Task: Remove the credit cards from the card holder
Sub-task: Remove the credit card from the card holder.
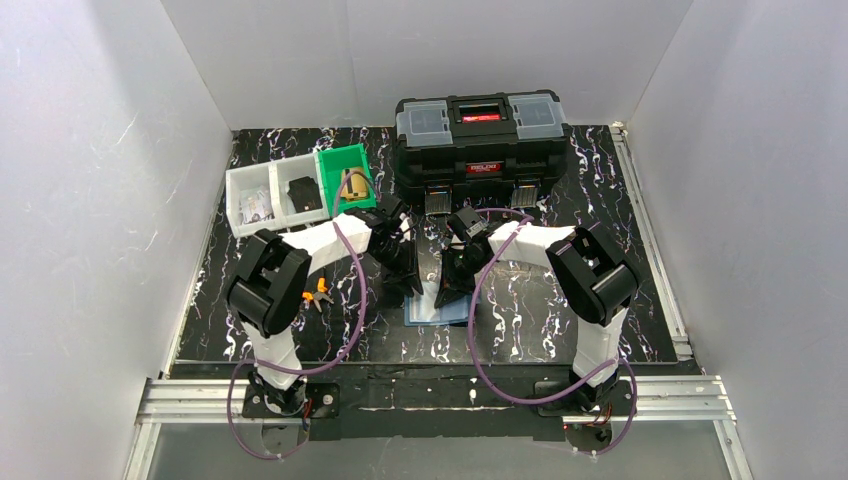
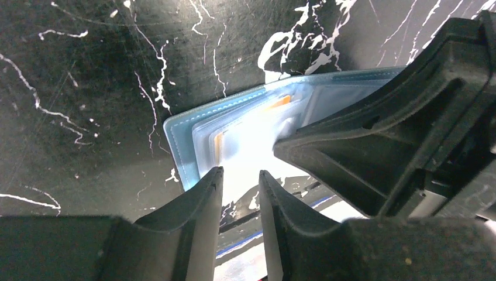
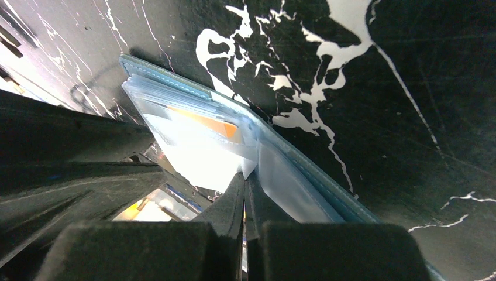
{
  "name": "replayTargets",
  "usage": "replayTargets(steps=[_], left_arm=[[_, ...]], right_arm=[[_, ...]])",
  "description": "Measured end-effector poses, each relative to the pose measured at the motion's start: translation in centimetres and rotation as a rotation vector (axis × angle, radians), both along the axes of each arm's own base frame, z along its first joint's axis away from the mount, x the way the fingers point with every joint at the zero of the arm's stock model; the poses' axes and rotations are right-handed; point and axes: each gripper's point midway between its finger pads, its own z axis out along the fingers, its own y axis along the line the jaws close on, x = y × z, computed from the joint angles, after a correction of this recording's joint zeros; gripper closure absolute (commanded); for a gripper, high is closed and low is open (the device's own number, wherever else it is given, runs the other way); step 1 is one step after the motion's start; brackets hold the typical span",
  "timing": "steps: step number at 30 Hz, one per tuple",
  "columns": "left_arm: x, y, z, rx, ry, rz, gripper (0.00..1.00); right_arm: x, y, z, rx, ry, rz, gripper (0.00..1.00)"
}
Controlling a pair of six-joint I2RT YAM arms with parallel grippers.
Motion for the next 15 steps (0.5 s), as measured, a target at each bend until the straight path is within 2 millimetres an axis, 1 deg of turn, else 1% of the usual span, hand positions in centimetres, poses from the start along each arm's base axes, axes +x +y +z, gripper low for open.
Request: replayTargets(steps=[6,13,15], left_arm=[[-0.31,-0.29,-0.97,0.010,0.012,-0.027,0.73],[-0.50,-0.68,-1.04,0.006,0.003,-0.049,0.74],[-0.52,-0.88,-1.10,0.003,0.003,-0.054,0.76]], right_arm=[[0.00,0.01,0.01,0.004,0.003,-0.001,0.99],[-0.01,0.00,0.02,0.007,0.004,-0.001,0.99],[-0.02,0.00,-0.01,0.008,0.007,-0.001,0.99]])
